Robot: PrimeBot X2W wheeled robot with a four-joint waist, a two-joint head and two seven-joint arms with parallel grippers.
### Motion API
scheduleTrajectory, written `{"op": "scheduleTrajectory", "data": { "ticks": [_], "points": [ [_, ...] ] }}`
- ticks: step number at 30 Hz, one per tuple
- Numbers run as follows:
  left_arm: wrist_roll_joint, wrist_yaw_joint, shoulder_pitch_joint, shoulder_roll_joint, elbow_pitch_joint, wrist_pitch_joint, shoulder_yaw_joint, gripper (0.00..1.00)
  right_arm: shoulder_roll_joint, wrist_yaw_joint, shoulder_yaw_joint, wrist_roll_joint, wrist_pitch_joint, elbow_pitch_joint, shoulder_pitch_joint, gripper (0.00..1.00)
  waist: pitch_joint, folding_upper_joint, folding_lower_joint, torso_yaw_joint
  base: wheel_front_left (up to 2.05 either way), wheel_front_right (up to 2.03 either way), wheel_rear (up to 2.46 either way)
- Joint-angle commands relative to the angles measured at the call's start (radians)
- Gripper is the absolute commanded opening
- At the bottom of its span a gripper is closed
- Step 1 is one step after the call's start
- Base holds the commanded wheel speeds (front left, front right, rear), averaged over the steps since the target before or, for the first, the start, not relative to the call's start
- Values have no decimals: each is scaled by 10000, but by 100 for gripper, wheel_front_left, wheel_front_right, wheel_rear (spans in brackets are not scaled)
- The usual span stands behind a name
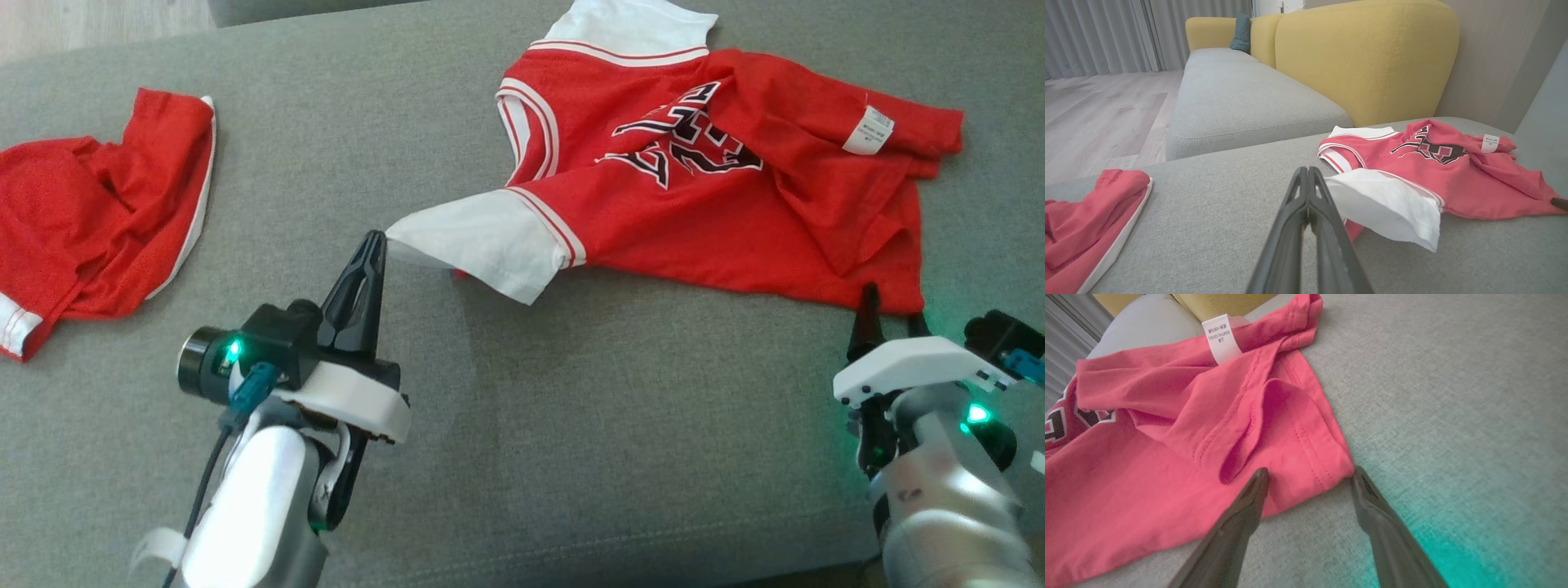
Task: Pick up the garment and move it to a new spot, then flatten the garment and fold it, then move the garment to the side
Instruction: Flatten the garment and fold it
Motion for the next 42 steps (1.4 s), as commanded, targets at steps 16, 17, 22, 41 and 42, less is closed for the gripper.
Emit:
{"op": "scheduleTrajectory", "data": {
  "ticks": [16,17,22,41,42],
  "points": [
    [-576,78,-603,-146,-981,-122,1196,0,-26,-9,793,-2039,-371,-1529,-815,0,-824,0,0,-305,0,0,0],
    [-671,62,-694,-158,-1111,-122,1327,0,-26,-9,1038,-2052,-351,-1794,-917,0,-956,0,0,-313,0,0,0],
    [-1110,15,-1349,-205,-1638,-122,1880,0,-28,-9,2085,-1965,247,-3135,-1326,0,-1552,0,0,-327,0,0,0],
    [-2176,383,-5393,30,-2051,1118,3055,0,-465,-9,3917,679,4395,-8733,-1857,0,-2870,0,0,-479,0,0,0],
    [-2246,388,-5351,18,-2039,1189,3063,0,-442,-9,3896,717,4575,-8875,-1779,0,-2859,0,0,-477,0,0,0]
  ]
}}
